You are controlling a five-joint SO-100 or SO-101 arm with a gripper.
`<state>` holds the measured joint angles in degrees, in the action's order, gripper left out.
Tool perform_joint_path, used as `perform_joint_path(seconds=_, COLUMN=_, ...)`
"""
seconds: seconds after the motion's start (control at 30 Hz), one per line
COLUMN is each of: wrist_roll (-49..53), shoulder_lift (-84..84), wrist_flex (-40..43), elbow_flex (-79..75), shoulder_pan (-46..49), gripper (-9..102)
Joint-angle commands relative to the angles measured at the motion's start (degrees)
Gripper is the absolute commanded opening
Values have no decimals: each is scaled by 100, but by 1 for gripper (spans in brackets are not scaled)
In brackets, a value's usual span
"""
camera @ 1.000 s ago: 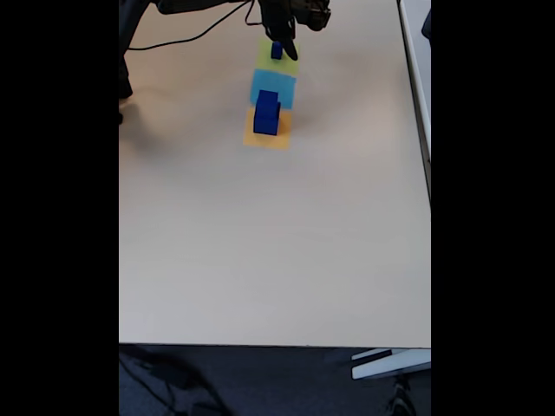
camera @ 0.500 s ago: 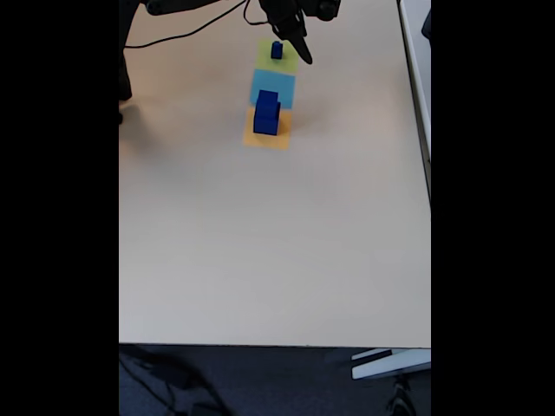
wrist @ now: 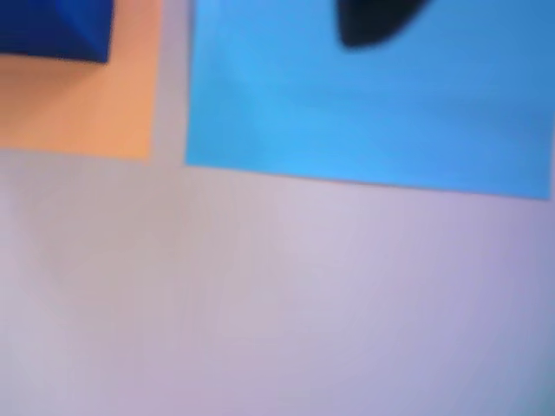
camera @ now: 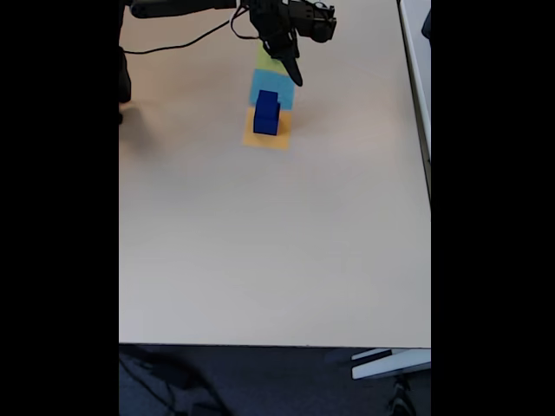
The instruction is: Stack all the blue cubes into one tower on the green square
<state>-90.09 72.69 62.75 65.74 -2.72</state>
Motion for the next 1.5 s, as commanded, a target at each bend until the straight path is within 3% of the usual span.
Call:
perform_joint_path(seconds=0.0, wrist_roll=70, shoulder_lift=633, wrist_flex=26, elbow_flex=9, shoulder_pan=105, gripper=36)
perform_joint_path(seconds=1.47, wrist_roll=545, shoulder_lift=1072, wrist_flex=-18, elbow_flex=1283, shoulder_pan=562, gripper=35)
